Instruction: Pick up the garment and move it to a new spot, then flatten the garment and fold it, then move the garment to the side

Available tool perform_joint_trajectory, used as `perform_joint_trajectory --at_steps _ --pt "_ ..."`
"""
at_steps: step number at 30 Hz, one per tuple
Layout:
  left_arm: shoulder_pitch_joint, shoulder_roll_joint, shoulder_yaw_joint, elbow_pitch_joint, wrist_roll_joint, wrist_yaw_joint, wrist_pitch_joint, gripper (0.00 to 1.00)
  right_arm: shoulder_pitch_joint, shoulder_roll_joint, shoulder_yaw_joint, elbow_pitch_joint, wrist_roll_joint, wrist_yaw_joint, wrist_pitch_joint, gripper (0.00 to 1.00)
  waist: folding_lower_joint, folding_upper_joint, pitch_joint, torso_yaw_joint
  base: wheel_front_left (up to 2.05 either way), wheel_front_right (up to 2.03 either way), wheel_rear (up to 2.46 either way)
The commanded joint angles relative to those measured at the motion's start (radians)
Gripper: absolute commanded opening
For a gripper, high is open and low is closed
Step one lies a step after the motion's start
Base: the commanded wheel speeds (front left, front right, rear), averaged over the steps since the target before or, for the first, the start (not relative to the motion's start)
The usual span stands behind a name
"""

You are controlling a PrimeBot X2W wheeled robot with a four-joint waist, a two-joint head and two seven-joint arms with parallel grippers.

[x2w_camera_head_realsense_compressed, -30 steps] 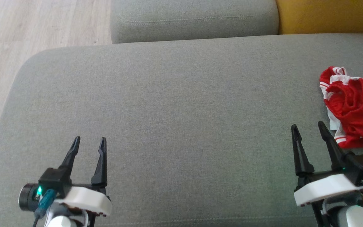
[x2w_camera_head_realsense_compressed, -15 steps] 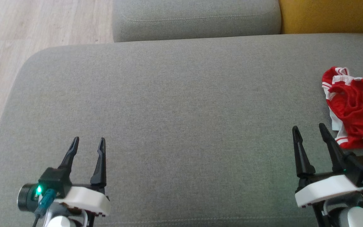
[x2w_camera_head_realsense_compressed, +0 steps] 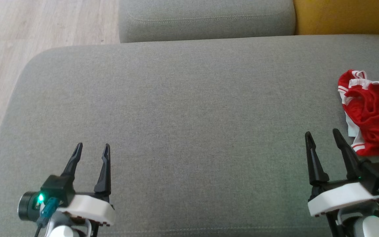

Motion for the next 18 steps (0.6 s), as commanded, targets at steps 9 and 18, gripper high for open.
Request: perform_joint_trajectory --at_steps 9,18 --pt "0.005 -0.012 0.007 0.043 -0.057 -0.008 0.011 0.0 0.006 -0.003 0.004 0.046 0.062 0.0 0.0 0.0 0.0 -0.0001 -0.001 0.001 0.0 0.0 0.0" --pt "-0.006 -0.016 0.025 0.052 -0.152 -0.022 0.03 0.0 -0.01 -0.009 0.005 0.066 0.165 0.0 0.003 0.0 0.0 -0.0001 -0.002 0.0 0.0 0.0 0.0"
